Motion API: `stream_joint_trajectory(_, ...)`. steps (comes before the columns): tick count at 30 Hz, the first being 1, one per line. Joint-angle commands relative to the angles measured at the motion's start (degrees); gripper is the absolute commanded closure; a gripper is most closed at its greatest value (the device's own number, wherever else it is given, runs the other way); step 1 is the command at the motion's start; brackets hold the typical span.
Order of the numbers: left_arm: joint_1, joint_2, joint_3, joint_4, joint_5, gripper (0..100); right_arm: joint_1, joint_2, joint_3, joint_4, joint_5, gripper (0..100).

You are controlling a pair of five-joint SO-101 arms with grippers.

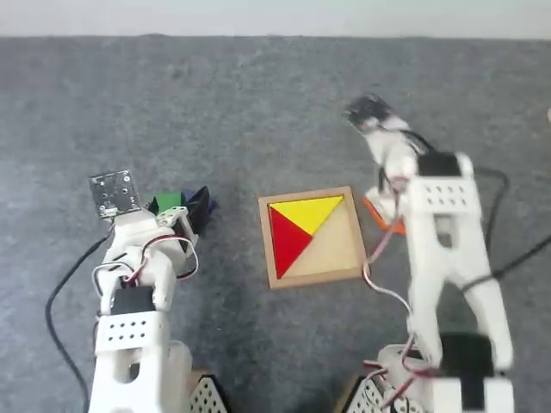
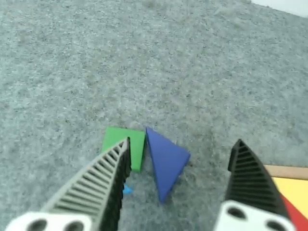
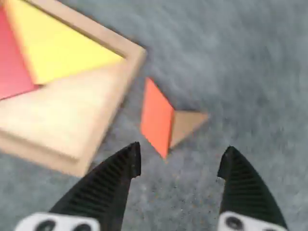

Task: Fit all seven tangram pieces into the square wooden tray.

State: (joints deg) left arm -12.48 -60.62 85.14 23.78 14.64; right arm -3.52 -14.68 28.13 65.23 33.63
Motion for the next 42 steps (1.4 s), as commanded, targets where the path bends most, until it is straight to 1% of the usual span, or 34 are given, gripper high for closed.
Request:
stream_joint_trajectory(1,3.8,-1.6,1.2,0.1,-0.3,69,0.9,-5.6,10.2,-7.5,-1.3,74.5)
stream_joint_trajectory(4,5.4,-1.8,2.1,-0.1,-0.4,69,-0.9,-4.2,12.0,-8.7,-4.8,74.5)
stream_joint_trajectory(8,4.9,-1.8,2.2,-0.2,-0.6,69,-4.4,0.1,9.7,-13.1,-5.7,74.5)
stream_joint_trajectory(9,4.9,-1.8,2.2,-0.2,-0.6,69,-4.4,2.2,8.4,-13.2,-5.9,74.5)
stream_joint_trajectory(11,4.8,-1.8,2.2,-0.2,-0.7,69,-3.9,6.9,5.7,-13.3,-9.0,74.5)
stream_joint_trajectory(17,4.9,-1.8,2.2,-0.2,-0.7,69,0.7,20.6,-3.5,-13.4,-13.9,74.5)
stream_joint_trajectory(25,4.9,-1.8,2.1,-0.2,-1.2,69,-1.2,28.4,-8.4,-13.0,-14.5,74.5)
stream_joint_trajectory(29,4.9,-1.8,2.1,-0.2,-2.5,69,-1.1,29.6,-10.5,-8.1,-13.8,74.6)
stream_joint_trajectory(31,4.9,-1.8,2.1,-0.2,-2.5,69,0.0,30.5,-11.3,-6.5,-16.2,74.8)
stream_joint_trajectory(33,4.9,-1.8,2.1,-0.2,-2.5,69,1.9,30.6,-11.5,-6.1,-18.2,78.8)
stream_joint_trajectory(37,4.9,-1.8,2.1,-0.2,-2.5,69,6.0,30.7,-11.5,-6.1,-19.8,97.1)
stream_joint_trajectory(40,4.9,-1.8,2.1,-0.2,-2.5,69,9.0,30.7,-11.4,-6.1,-19.7,94.7)
stream_joint_trajectory(42,4.9,-1.8,2.1,-0.2,-2.5,69,11.1,30.5,-11.6,-6.1,-19.4,95.7)
